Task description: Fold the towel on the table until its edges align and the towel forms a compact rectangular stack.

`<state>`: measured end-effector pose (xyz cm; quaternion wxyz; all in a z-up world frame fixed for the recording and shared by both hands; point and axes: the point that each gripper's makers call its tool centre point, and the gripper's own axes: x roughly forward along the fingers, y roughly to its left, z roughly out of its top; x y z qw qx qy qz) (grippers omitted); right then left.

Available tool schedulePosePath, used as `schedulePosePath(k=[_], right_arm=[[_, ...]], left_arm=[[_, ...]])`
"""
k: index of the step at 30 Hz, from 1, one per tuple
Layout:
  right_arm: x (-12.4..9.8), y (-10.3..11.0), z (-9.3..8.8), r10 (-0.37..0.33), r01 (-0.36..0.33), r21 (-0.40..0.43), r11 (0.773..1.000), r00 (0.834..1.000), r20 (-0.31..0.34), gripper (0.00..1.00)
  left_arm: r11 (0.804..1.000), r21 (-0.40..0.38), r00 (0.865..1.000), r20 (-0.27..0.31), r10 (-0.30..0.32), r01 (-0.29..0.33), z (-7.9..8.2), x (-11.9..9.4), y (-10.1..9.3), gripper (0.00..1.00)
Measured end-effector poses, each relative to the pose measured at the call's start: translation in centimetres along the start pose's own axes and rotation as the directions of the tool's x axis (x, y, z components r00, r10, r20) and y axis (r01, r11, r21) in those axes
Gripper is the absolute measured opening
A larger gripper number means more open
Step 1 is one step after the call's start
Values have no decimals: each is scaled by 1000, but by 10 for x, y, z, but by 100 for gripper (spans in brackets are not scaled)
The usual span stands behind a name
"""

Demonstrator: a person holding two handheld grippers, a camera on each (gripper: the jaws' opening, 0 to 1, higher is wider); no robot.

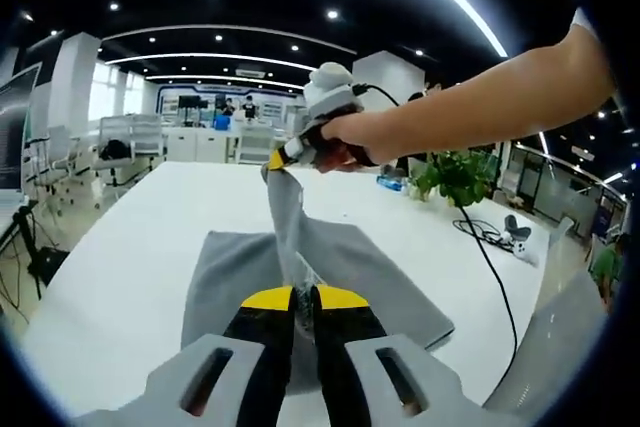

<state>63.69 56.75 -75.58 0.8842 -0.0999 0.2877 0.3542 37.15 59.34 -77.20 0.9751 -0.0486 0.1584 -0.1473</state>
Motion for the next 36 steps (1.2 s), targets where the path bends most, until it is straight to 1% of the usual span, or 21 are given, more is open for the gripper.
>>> schedulePosePath(k=[3,4,6,9,13,18,24,27,30,36], right_arm=[[5,5,-1,-1,1,1,1000,1000,0,1],[7,6,-2,-4,4,3,1000,1000,0,1],[10,8,-2,-14,14,7,1000,1000,10,1],[15,15,-6,-11,11,-7,1000,1000,10,1],[19,21,-9,-7,8,-23,1000,1000,10,2],[28,25,-15,-10,10,-44,999,1000,3,2],[38,28,-17,-14,14,-65,998,1000,6,2],[45,26,-19,-37,37,-87,995,999,5,2],[50,27,-22,-35,35,-82,996,999,3,2],[64,33,-28,-31,30,-96,995,1000,-5,2]], left_arm=[[999,-19,999,2,33,-33,-3,-2,8,7],[998,-38,998,8,56,-55,-4,-2,12,7],[994,-79,997,7,80,-80,-7,-4,19,7],[992,-89,995,7,96,-95,-11,-6,23,7],[991,-73,994,2,110,-110,-20,-9,27,7],[989,-57,990,-16,137,-138,-36,-8,34,7],[988,-22,988,-30,152,-153,-43,-5,40,7],[986,-18,986,-40,163,-163,-46,-1,48,7],[985,-8,984,-54,170,-171,-48,1,51,7],[984,1,980,-91,176,-176,-64,6,57,7]])
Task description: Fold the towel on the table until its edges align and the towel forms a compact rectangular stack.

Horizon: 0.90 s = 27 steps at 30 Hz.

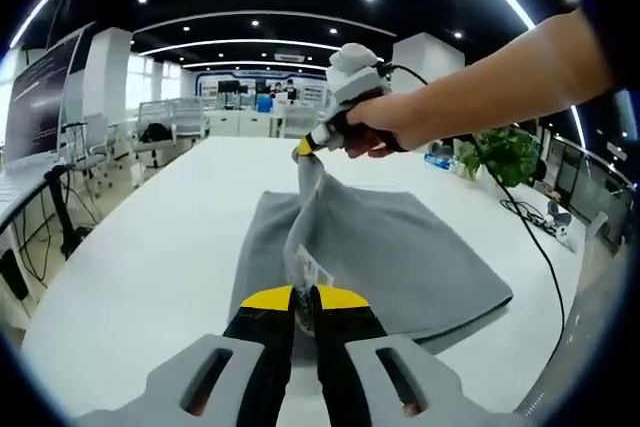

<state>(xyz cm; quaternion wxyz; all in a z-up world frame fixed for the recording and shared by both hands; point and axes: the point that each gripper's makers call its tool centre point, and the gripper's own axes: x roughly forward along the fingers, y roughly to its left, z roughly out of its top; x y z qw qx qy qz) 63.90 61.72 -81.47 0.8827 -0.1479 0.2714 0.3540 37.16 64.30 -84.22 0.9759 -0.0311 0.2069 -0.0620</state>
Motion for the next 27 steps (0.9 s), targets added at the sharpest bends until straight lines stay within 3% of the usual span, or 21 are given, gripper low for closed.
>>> schedulePosePath(k=[11,14,20,27], right_arm=[[19,2,-12,5,-4,28,1000,1000,-18,3],[23,1,-14,-1,2,31,1000,1000,-20,3],[30,-1,-17,-14,14,21,1000,1000,-28,4],[27,0,-3,-16,16,-11,1000,999,30,16]], left_arm=[[1000,10,998,-59,5,-4,-14,7,8,7],[996,87,998,-70,9,-3,-20,12,12,7],[997,69,996,-89,27,-20,-26,16,18,8],[998,47,993,-106,57,-52,-35,11,31,17]])
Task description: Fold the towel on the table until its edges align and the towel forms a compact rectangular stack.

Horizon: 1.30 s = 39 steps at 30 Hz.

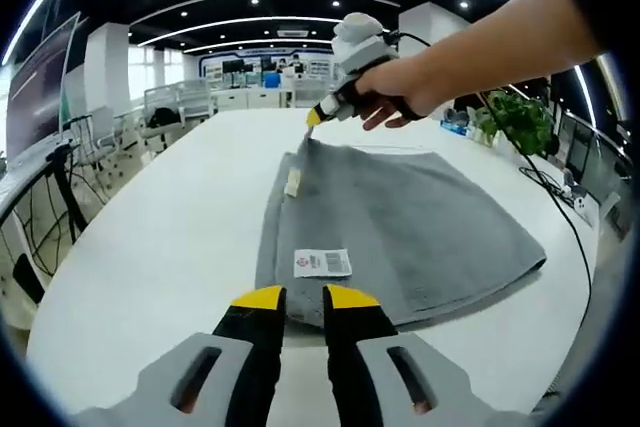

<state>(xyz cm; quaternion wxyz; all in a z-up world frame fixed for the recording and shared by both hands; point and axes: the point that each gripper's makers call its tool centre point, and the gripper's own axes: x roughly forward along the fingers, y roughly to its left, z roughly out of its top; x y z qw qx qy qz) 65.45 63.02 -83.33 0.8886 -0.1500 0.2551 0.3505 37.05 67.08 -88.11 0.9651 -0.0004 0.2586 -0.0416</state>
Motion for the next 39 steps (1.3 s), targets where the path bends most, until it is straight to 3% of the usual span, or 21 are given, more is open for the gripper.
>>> schedulePosePath(k=[6,9,14,16,23,27,35,39], right_arm=[[-8,-9,1,-1,1,5,1000,1000,9,16],[-13,-15,-6,-3,3,9,1000,1000,-2,16],[-22,-25,-14,-13,13,12,1000,1000,-10,16],[-26,-29,-15,-17,17,7,1000,1000,-10,17],[-39,-45,-19,-9,10,23,1000,1000,-16,26],[-48,-53,-24,-1,2,53,999,1000,-21,31],[-69,-81,-31,-21,23,58,998,999,-30,31],[-78,-94,-33,-26,28,71,997,999,-25,31]], left_arm=[[997,75,1000,7,9,-9,2,-4,-2,19],[996,78,999,13,-36,35,4,0,-13,19],[993,94,997,-26,-72,74,-2,9,-27,19],[993,97,995,-86,-58,66,-15,13,-24,20],[991,124,992,-118,-41,56,-23,16,-19,27],[989,136,994,-98,-48,61,-11,10,-31,32],[976,176,992,-29,-127,130,21,11,-76,33],[975,173,990,-22,-137,138,29,12,-86,36]])
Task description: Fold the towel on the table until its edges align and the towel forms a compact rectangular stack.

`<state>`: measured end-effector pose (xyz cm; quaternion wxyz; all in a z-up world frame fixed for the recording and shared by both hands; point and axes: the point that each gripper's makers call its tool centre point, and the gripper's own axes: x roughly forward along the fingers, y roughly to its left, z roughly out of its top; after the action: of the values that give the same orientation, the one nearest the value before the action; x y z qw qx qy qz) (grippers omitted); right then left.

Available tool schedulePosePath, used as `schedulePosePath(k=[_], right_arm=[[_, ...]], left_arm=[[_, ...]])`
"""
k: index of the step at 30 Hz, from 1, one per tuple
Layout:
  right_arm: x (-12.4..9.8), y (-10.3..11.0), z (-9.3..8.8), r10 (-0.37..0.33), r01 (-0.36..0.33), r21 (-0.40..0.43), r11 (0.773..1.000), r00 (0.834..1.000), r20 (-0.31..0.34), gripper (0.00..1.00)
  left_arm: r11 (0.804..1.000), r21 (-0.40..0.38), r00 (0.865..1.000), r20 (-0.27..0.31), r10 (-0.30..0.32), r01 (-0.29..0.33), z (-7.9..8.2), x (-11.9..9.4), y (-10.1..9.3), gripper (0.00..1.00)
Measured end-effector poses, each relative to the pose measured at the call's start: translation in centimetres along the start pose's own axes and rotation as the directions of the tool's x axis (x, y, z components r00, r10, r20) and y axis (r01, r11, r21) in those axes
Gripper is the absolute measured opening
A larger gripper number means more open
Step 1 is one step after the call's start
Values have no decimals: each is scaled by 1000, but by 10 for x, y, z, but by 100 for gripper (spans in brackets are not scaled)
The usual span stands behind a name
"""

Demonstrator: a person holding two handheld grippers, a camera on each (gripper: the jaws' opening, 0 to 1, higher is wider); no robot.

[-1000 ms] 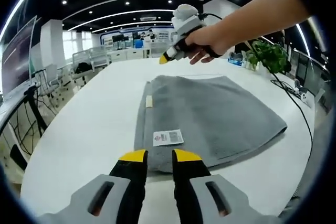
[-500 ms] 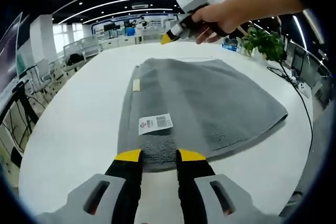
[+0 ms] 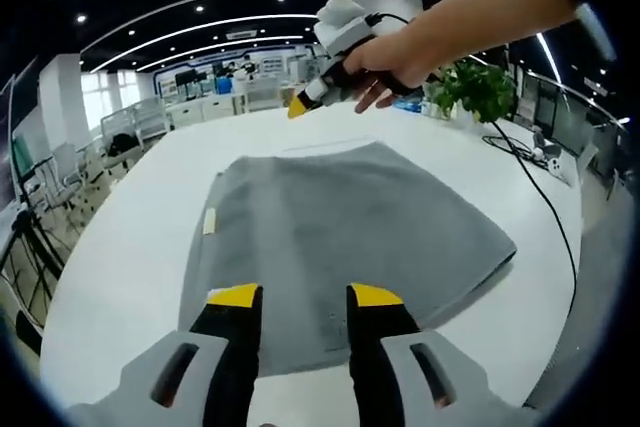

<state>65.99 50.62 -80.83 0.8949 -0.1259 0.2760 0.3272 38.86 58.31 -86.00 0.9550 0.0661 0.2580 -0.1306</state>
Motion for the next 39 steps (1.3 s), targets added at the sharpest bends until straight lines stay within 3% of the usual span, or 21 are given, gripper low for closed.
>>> schedulePosePath(k=[11,30,39], right_arm=[[-20,-25,-7,-7,7,21,1000,1000,10,38],[-55,-69,-36,-54,55,51,997,998,-13,36],[-67,-84,-49,-62,64,70,996,998,-26,32]], left_arm=[[998,2,998,22,-59,59,21,1,-34,43],[988,45,987,50,-153,150,44,0,-91,49],[980,62,980,52,-194,190,48,0,-114,50]])
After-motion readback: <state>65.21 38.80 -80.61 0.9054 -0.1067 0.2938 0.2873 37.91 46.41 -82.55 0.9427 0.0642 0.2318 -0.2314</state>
